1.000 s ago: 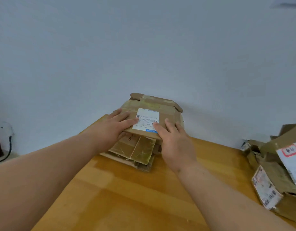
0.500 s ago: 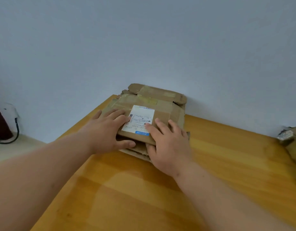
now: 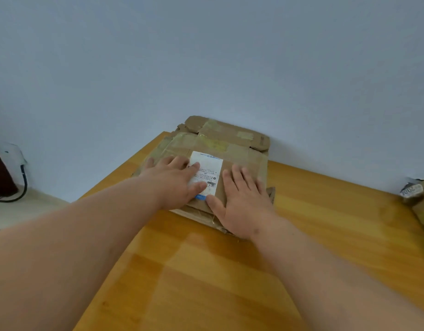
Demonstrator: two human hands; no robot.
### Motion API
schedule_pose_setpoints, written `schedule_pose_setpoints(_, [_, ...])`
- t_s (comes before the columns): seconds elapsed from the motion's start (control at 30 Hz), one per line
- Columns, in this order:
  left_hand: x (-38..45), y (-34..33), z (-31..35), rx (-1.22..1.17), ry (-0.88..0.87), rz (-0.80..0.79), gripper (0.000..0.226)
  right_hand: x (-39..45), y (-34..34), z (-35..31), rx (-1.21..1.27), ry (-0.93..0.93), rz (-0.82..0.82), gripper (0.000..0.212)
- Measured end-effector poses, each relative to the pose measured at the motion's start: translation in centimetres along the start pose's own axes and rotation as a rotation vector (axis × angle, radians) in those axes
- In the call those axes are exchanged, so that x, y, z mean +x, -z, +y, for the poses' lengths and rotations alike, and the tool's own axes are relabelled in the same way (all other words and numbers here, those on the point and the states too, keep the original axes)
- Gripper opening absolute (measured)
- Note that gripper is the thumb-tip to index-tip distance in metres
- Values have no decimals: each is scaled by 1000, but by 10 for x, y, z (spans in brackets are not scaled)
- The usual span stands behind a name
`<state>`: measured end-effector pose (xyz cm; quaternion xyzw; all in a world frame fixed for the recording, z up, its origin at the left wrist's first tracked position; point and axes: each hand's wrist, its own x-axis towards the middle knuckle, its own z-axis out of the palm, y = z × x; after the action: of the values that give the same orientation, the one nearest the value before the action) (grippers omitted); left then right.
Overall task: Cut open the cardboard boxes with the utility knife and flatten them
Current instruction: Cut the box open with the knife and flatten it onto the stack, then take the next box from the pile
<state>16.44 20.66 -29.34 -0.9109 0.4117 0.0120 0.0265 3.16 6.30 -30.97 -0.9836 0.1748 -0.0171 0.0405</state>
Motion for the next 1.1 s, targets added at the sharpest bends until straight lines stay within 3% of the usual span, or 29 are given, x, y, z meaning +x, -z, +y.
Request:
schedule_pose_setpoints(0.37, [19,-14,18,-59,63,-6,83,8,-5,5,111,-12,-63,84])
schedule_pose_setpoints(0.43, [17,-11,19,-61,68,-21,81,3,-1,6,158,21,11,81])
schedule_pose_setpoints(0.53, [14,-3,21,-63,86,-64,75,-18,4,10,145,123,251,52])
schedule_pose_setpoints(0.63, [5,5,25,-61,112,-42,69,-43,5,20,125,179,333,35])
schedule_pose_setpoints(0.77, [-13,17,45,-66,70,73,63,-72,17,47,164,109,335,35])
schedule_pose_setpoints(1.1, [-49,63,150,0,-127,120,65,-167,58,121,51,-59,313,37])
